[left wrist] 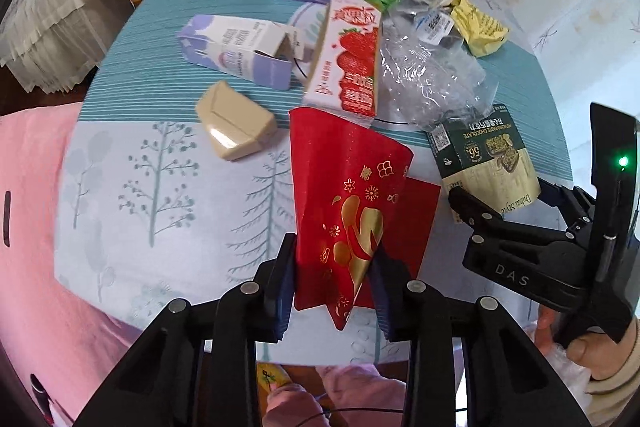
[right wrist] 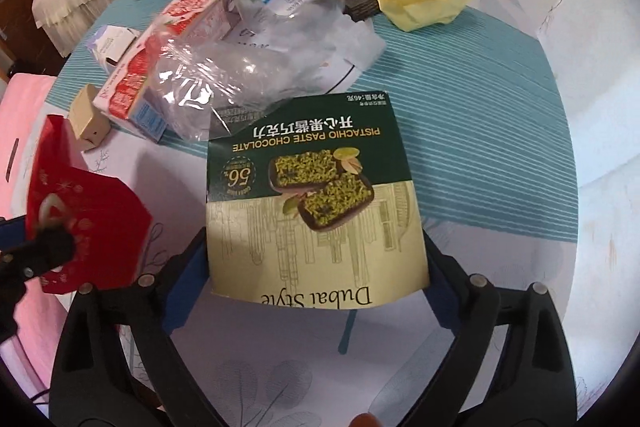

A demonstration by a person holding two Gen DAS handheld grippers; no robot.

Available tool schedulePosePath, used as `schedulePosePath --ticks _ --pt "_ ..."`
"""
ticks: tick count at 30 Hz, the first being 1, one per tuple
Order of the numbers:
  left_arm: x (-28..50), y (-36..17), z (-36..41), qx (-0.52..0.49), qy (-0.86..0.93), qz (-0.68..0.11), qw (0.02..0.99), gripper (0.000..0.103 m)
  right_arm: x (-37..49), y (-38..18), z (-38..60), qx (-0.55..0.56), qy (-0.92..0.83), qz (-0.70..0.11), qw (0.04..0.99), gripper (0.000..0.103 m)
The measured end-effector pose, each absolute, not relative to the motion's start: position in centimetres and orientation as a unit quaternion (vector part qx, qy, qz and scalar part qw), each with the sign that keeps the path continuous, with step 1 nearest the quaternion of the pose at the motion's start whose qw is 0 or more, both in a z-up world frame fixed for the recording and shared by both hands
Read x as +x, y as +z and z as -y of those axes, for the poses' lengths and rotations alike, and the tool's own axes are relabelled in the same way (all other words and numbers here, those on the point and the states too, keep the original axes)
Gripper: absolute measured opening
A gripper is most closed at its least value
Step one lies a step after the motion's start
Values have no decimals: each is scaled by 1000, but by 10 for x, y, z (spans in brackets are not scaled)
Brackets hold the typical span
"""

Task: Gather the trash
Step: 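Carry both items over the trash bin and open both grippers to drop them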

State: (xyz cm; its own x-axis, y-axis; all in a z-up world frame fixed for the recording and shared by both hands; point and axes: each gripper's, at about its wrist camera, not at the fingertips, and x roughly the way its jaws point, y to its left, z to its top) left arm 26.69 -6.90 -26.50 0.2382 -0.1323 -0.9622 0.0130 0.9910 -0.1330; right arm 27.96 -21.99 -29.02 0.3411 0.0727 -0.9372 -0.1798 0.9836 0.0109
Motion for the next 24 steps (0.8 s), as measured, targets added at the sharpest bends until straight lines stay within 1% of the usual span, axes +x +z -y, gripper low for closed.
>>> schedulePosePath --ticks 3,9,13,16,20,24 --pt "249 -250 62 -44 -48 -603 795 33 267 -282 219 -49 73 -557 826 90" --pt "214 -233 46 -41 -60 -589 805 33 229 -259 229 -10 59 -550 833 90" --pt "181 -222 28 -36 -80 -576 813 33 190 -241 229 11 49 -543 838 90" --pt "148 -215 15 -21 -101 -564 819 33 144 -225 223 30 53 -530 846 90" --pt "99 -218 0 6 -131 -556 821 33 77 -216 201 51 44 -525 848 90" --pt "46 -242 -11 26 -159 -572 804 33 14 -231 176 76 37 -541 837 90"
